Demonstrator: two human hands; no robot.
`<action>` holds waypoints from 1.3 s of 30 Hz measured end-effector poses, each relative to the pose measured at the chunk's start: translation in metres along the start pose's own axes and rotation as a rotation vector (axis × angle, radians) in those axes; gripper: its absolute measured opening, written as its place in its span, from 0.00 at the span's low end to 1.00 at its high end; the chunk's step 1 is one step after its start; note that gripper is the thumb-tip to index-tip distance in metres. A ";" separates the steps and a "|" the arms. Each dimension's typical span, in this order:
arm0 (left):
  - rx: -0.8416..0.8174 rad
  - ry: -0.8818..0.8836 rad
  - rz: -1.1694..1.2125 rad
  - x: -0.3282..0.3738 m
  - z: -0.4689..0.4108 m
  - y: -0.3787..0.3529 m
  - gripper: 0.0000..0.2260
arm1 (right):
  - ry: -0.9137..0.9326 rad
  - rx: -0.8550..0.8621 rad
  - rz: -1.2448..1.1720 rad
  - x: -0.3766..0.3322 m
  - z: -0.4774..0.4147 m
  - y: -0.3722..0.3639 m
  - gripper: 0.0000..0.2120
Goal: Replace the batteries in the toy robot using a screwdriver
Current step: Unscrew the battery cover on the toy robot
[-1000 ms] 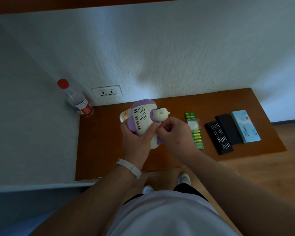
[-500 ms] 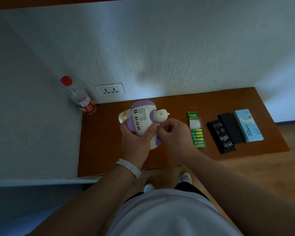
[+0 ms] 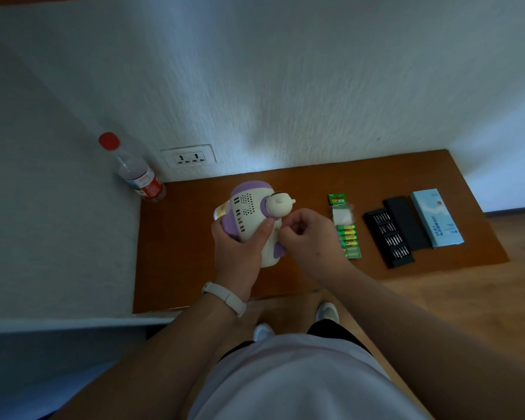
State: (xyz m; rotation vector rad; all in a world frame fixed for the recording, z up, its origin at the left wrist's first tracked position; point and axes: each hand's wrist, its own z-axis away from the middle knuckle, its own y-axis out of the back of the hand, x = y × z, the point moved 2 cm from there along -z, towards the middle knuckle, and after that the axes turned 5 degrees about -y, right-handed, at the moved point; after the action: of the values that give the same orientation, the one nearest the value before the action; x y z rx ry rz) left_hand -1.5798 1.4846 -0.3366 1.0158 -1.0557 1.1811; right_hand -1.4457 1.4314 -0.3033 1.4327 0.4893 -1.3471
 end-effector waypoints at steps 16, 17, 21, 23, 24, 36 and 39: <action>-0.108 0.296 0.117 -0.062 -0.020 0.052 0.36 | -0.203 -0.206 0.436 0.118 -0.037 -0.022 0.04; -0.108 0.297 0.109 -0.064 -0.020 0.055 0.36 | -0.197 -0.223 0.480 0.125 -0.039 -0.025 0.05; -0.084 0.305 0.082 -0.072 -0.021 0.065 0.39 | -0.162 -0.235 0.598 0.143 -0.044 -0.035 0.06; -0.077 0.295 0.080 -0.072 -0.020 0.067 0.39 | -0.136 -0.233 0.633 0.146 -0.046 -0.039 0.06; -0.082 0.292 0.084 -0.072 -0.019 0.067 0.39 | -0.125 -0.232 0.648 0.146 -0.048 -0.041 0.05; -0.137 0.266 0.058 -0.061 -0.012 0.057 0.37 | -0.160 -0.218 0.532 0.133 -0.034 -0.026 0.05; -0.157 0.260 0.065 -0.054 -0.012 0.052 0.37 | -0.134 -0.198 0.488 0.115 -0.024 -0.012 0.05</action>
State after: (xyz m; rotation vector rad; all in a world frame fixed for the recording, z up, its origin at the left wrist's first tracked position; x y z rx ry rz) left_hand -1.6343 1.4907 -0.3888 0.6894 -0.9638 1.2253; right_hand -1.4131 1.4158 -0.4153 1.1908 0.1616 -0.9634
